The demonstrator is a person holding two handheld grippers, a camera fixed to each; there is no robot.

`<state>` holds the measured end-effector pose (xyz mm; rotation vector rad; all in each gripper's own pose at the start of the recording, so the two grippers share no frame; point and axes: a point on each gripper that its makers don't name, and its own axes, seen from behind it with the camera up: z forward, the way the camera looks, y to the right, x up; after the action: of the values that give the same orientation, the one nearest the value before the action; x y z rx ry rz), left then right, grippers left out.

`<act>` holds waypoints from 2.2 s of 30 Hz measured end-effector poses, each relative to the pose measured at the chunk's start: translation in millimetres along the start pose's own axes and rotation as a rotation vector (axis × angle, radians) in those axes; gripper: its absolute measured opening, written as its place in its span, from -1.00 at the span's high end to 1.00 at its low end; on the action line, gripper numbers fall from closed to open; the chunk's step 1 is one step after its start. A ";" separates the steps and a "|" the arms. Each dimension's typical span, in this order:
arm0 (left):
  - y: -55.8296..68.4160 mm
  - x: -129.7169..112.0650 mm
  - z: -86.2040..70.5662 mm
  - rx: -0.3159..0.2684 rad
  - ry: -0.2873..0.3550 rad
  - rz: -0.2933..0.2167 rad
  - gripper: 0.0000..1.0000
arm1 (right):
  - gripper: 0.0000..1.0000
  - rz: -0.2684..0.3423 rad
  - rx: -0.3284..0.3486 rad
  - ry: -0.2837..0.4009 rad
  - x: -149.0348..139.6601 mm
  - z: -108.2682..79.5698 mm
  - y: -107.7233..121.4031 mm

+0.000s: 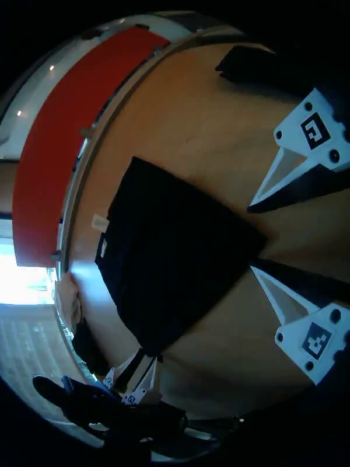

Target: Fold towel

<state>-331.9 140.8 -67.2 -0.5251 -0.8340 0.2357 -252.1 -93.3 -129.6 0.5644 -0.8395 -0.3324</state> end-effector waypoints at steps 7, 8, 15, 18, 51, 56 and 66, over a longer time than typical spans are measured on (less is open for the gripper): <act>-0.4 -0.2 -0.4 0.001 -0.007 -0.001 -0.19 | 0.19 0.013 0.016 -0.007 -2.7 1.0 -3.2; -0.4 -0.2 -0.4 0.000 -0.008 -0.002 -0.19 | 0.25 0.015 0.019 -0.007 -2.8 1.1 -3.9; -0.9 -1.7 -1.2 0.001 -0.019 -0.002 -0.07 | 0.64 0.013 0.030 -0.009 -2.5 1.5 -7.6; -2.6 -2.2 -1.8 0.003 -0.025 -0.008 0.04 | 0.68 0.015 0.025 -0.010 -2.4 1.7 -6.2; -1.2 6.9 -14.7 -0.002 -0.011 -0.059 0.79 | 0.75 0.023 0.001 0.017 18.6 -13.4 2.8; -4.1 18.5 -26.0 0.003 0.016 -0.085 0.79 | 0.75 0.016 -0.002 0.044 33.9 -25.4 3.1; -6.5 43.1 -55.2 0.008 0.066 -0.143 0.79 | 0.75 0.013 -0.006 0.100 61.7 -57.5 2.3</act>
<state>-262.0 133.1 -66.7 -0.4612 -0.8022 0.0903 -168.6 -102.2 -121.7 0.5650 -0.7459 -0.2921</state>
